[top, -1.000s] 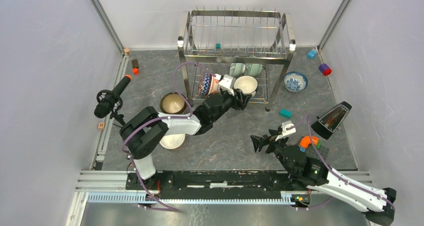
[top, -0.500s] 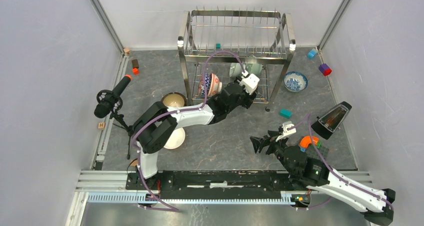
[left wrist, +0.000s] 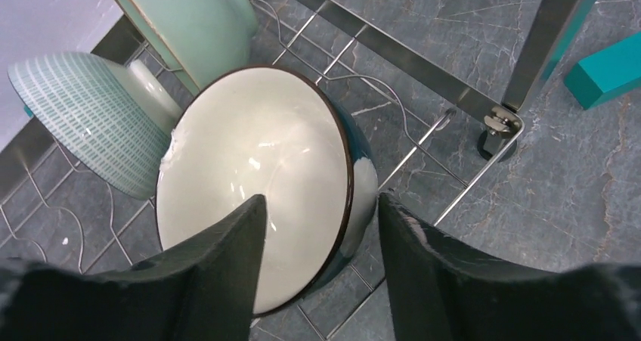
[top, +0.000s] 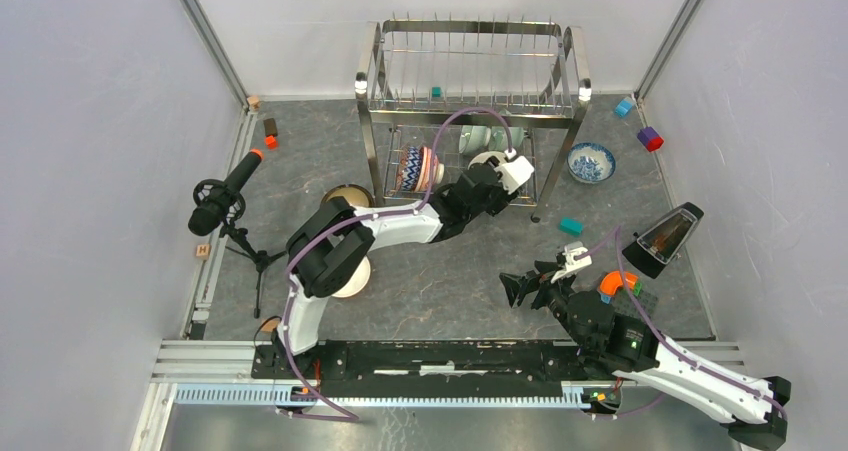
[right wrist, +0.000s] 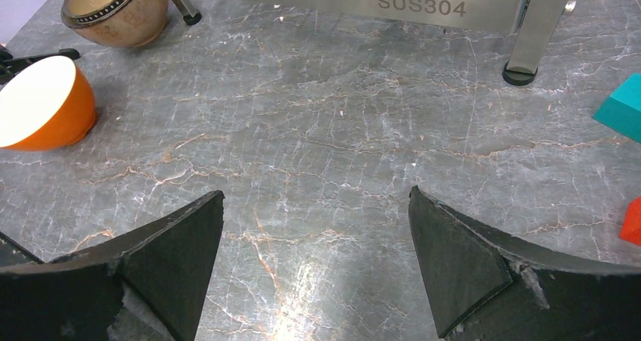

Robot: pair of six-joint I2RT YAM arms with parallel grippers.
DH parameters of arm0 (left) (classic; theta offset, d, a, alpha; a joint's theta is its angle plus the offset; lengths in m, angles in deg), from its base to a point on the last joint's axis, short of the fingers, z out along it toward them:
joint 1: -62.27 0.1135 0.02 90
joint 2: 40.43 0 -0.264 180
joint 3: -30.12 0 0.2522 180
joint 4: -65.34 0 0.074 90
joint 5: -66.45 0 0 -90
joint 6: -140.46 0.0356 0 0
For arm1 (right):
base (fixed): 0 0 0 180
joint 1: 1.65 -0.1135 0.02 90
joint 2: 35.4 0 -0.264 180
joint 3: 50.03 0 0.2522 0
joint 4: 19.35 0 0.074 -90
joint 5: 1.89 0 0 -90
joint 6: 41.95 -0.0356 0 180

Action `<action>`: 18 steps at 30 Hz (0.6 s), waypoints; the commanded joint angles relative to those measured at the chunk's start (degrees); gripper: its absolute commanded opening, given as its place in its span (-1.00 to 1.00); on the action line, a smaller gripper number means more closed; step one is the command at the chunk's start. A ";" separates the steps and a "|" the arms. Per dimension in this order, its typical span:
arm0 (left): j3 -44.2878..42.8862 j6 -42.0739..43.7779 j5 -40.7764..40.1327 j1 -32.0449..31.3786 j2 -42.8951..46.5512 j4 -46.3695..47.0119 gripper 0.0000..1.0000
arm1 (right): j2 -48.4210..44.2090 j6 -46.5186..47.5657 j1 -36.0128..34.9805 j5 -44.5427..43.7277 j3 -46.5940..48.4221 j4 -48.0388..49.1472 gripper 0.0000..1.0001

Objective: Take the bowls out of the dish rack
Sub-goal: Pick up the bowl from the dish rack.

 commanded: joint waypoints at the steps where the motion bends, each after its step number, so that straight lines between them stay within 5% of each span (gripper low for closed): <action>1: -3.85 5.07 0.98 0.01 -1.63 -1.50 0.14 | -0.82 -0.54 -0.18 0.13 0.77 1.63 0.93; 8: -4.97 6.43 2.12 -0.25 -2.86 -3.96 -0.39 | -1.09 -0.46 -0.17 -0.15 0.38 1.95 0.93; 18: -4.22 7.41 -0.36 -0.89 -1.64 -0.71 -0.76 | -1.66 -0.91 -0.18 -0.29 0.07 1.61 0.93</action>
